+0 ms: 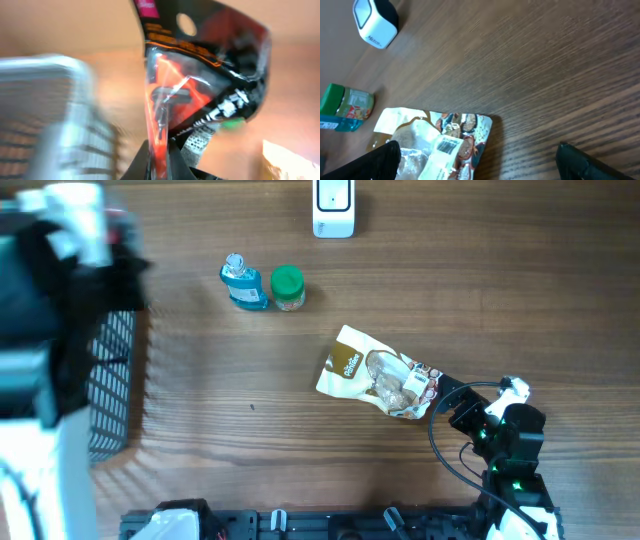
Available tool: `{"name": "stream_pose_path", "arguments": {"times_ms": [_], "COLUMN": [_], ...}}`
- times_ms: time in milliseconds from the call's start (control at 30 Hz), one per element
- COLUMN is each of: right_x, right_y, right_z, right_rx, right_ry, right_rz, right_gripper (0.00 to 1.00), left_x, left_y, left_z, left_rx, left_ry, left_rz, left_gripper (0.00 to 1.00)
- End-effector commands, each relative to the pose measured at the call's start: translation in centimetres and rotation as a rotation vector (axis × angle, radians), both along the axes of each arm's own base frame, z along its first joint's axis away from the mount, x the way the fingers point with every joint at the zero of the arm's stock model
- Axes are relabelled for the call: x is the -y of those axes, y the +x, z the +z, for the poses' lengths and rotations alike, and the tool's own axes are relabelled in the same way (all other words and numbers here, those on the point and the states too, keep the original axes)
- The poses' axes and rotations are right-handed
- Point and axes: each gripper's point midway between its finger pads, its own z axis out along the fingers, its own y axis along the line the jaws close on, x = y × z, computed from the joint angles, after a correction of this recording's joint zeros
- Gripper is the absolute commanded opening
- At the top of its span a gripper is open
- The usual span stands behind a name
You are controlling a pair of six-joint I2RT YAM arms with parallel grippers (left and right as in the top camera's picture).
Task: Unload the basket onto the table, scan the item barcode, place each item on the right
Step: 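Grasp the black-and-red package with the left gripper and lift it out, then place the black-and-red package on the table left of the bag, release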
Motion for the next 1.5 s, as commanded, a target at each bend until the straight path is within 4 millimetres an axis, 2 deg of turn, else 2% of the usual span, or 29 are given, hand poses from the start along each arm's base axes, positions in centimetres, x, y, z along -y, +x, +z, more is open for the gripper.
{"name": "stream_pose_path", "arguments": {"times_ms": [0, 33, 100, 133, 200, 300, 333, 433, 467, 500, 600, 800, 867, 967, 1033, 1167, 1267, 1333, 1400, 1467], "right_x": [-0.2, -0.2, -0.2, -0.2, -0.2, -0.2, -0.2, -0.2, -0.2, -0.2, -0.2, -0.4, -0.4, -0.4, -0.4, -0.4, -0.4, -0.4, -0.4, -0.4], "right_y": [0.1, 0.1, 0.1, 0.1, 0.1, 0.1, 0.1, 0.1, 0.1, 0.1, 0.1, 0.0, 0.0, 0.0, 0.0, 0.0, 0.0, 0.0, 0.0, 0.0], "right_z": [0.2, 0.2, 0.2, 0.2, 0.2, 0.2, 0.2, 0.2, 0.2, 0.2, 0.2, 0.1, 0.1, 0.1, 0.1, 0.1, 0.1, 0.1, 0.1, 0.1], "right_rx": [0.013, 0.013, 0.013, 0.013, 0.013, 0.013, 0.013, 0.013, 0.013, 0.013, 0.012, 0.011, 0.011, 0.01, 0.01, 0.01, 0.01, 0.01, 0.01, 0.01], "right_ry": [-0.009, -0.01, -0.009, -0.009, -0.01, -0.01, -0.01, -0.01, -0.01, -0.01, -0.009, -0.004, -0.004, -0.004, -0.004, -0.004, -0.004, -0.004, -0.003, -0.004], "right_rz": [0.022, 0.022, 0.022, 0.022, 0.021, 0.022, 0.022, 0.022, 0.022, 0.022, 0.022, 0.029, 0.029, 0.029, 0.029, 0.029, 0.029, 0.028, 0.028, 0.028], "right_gripper": [1.0, 1.0, 1.0, 1.0, 1.0, 1.0, 1.0, 1.0, 1.0, 1.0, 1.0, 1.0, 1.0, 1.0, 1.0, 1.0, 1.0, 1.0, 1.0, 1.0], "left_x": [9.0, 10.5, 12.5, 13.8, 15.5, 16.4, 16.5, 15.1, 15.2, 16.8, 19.8, 23.5, 24.1, 24.7, 24.3, 23.5, 23.2, 22.3, 20.7, 19.3], "left_y": [1.3, 1.7, 1.1, 0.1, -1.6, -3.9, -5.4, -8.1, -8.5, -9.6, -11.1, -13.4, -13.8, -14.0, -13.2, -12.3, -12.1, -11.4, -10.7, -10.2], "left_z": [-7.8, -10.1, -13.7, -16.1, -19.8, -23.7, -25.6, -29.9, -30.4, -30.7, -29.8, -27.3, -26.1, -23.3, -21.7, -20.7, -20.9, -22.9, -25.2, -26.8], "left_rx": [-0.215, -0.258, -0.349, -0.415, -0.491, -0.56, -0.606, -0.7, -0.713, -0.741, -0.756, -0.775, -0.773, -0.726, -0.672, -0.626, -0.625, -0.664, -0.732, -0.763], "left_ry": [-0.045, -0.058, -0.038, -0.024, 0.0, 0.033, 0.053, 0.074, 0.061, -0.005, -0.133, -0.365, -0.457, -0.643, -0.747, -0.809, -0.799, -0.698, -0.581, -0.492], "left_rz": [-0.237, -0.25, -0.295, -0.324, -0.343, -0.367, -0.38, -0.325, -0.334, -0.432, -0.632, -0.848, -0.904, -1.022, -1.058, -1.06, -1.045, -0.953, -0.796, -0.692], "left_gripper": [0.04, 0.04, 0.04, 0.04, 0.04, 0.04, 0.04, 0.04, 0.04, 0.04, 0.04, 0.04, 0.04, 0.04, 0.04, 0.04, 0.04, 0.04, 0.04, 0.04]}}
